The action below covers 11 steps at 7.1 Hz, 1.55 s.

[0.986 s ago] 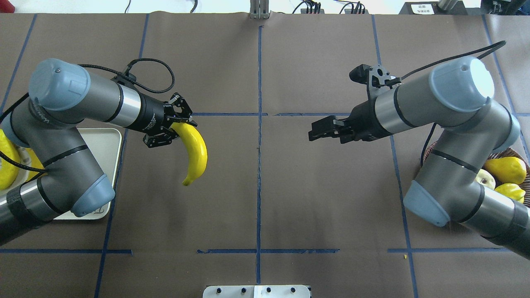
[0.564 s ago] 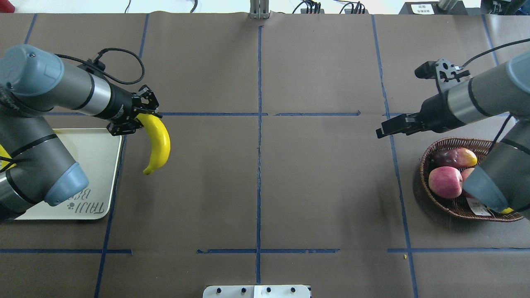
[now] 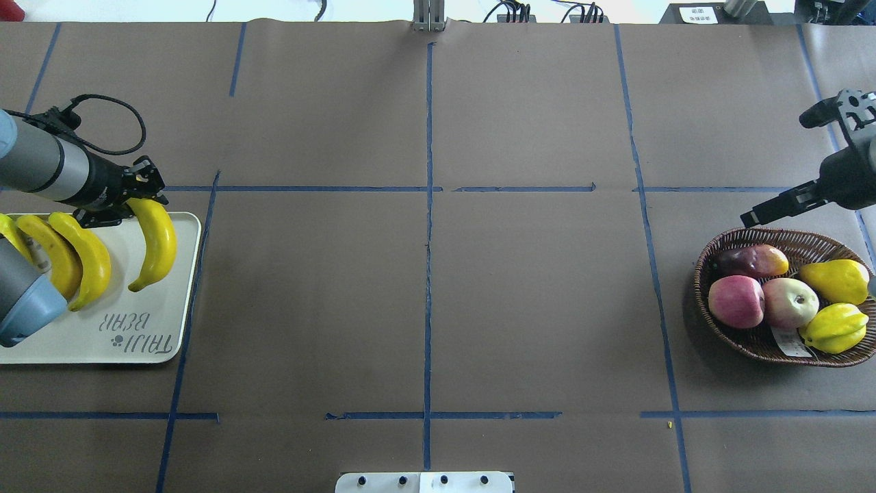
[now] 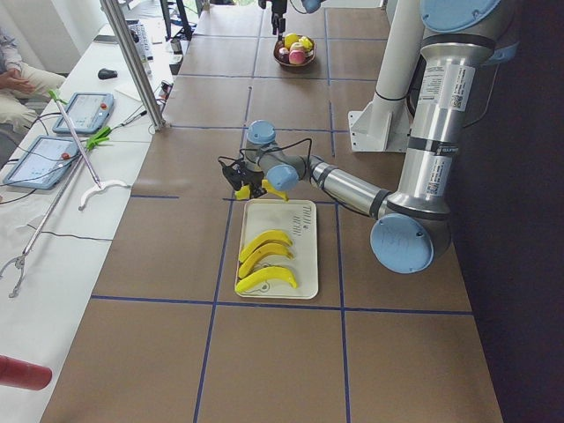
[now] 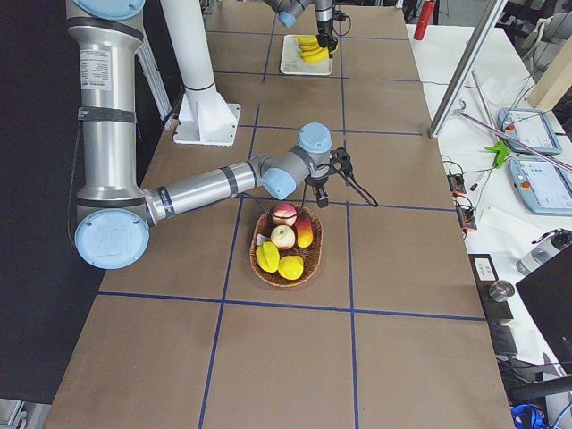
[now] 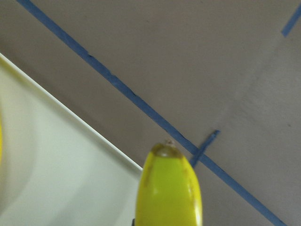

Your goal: Transfer all bananas from basket to plate

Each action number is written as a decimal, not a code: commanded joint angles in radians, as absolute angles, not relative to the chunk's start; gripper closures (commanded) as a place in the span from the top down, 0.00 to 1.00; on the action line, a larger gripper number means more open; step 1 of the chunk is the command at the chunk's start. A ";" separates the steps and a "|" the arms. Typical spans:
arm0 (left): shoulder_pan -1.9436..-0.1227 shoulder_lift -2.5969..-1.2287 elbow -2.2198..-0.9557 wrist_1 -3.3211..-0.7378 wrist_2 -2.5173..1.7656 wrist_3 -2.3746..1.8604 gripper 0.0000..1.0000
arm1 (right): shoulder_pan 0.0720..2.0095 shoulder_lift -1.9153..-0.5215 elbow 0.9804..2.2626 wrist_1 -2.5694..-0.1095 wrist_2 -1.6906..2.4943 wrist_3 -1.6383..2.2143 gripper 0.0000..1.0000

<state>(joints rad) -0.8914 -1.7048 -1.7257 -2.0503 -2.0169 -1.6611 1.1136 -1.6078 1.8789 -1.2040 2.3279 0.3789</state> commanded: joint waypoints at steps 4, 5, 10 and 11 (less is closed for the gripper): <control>-0.894 -1.638 -1.668 -2.052 -1.965 -1.513 0.16 | 1.331 -1.680 1.803 -1.493 2.322 -0.239 0.99; -0.891 -1.638 -1.661 -2.052 -1.950 -1.513 0.52 | 1.331 -1.686 1.799 -1.490 2.322 -0.227 0.99; -0.890 -1.637 -1.684 -2.049 -1.925 -1.496 1.00 | 1.331 -1.686 1.799 -1.489 2.329 -0.219 0.99; -0.896 -1.623 -1.689 -2.049 -1.928 -1.398 1.00 | 1.331 -1.686 1.798 -1.489 2.326 -0.219 0.99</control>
